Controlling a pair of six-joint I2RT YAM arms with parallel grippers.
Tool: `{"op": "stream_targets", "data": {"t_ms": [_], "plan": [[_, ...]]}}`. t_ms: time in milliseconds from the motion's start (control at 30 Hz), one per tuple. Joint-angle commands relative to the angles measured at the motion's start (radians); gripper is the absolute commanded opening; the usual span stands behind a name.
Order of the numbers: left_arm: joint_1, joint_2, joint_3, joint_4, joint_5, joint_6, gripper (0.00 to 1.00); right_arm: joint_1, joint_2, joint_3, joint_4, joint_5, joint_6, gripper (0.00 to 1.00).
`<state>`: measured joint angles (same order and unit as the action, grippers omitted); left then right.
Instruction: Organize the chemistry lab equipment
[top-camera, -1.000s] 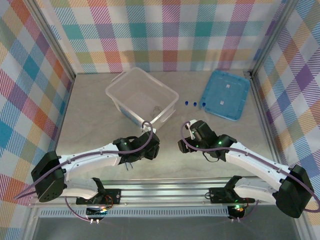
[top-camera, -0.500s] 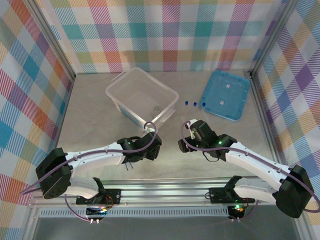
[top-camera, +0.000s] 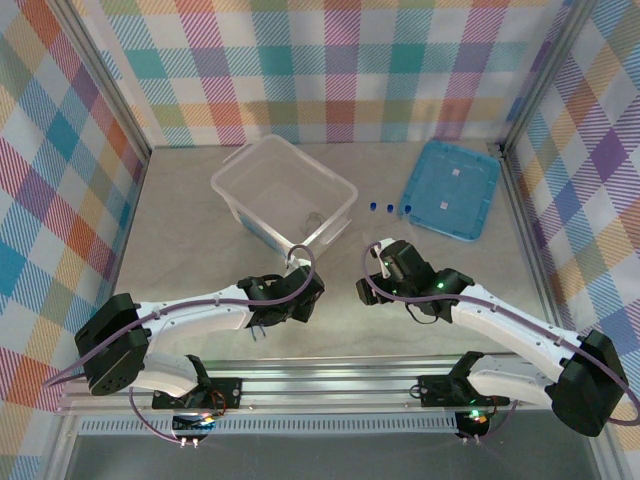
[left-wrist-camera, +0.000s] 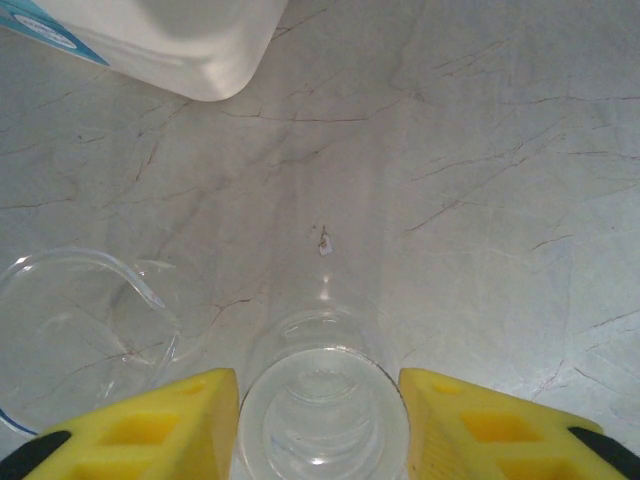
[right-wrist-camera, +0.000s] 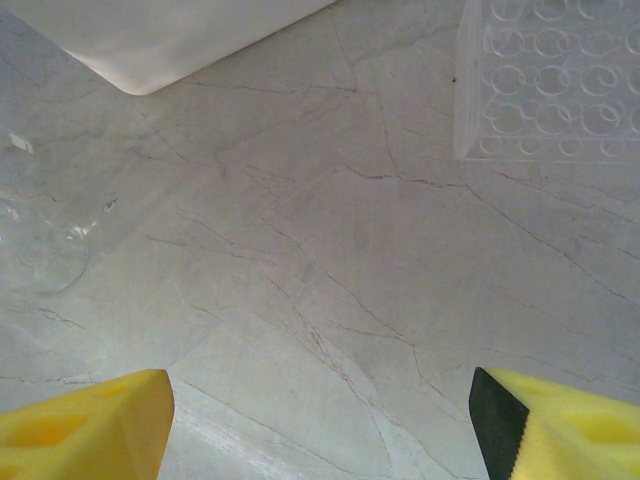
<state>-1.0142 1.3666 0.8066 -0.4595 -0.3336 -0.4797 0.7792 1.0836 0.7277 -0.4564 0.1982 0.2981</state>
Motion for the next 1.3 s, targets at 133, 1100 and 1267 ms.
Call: {"op": "stream_targets", "data": {"t_ms": [133,1100,1267], "plan": [[-0.011,0.009,-0.003,0.008,-0.007,-0.004,0.41,0.005,-0.017,0.019,0.001,0.013,0.001,0.79],[-0.013,-0.123,0.199,-0.193,-0.013,0.039,0.32,0.004,-0.044,0.014,0.003,0.030,0.002,0.79],[-0.012,-0.131,0.310,-0.248,-0.027,0.075,0.31,0.005,-0.048,0.010,0.007,0.033,0.002,0.79]]}}
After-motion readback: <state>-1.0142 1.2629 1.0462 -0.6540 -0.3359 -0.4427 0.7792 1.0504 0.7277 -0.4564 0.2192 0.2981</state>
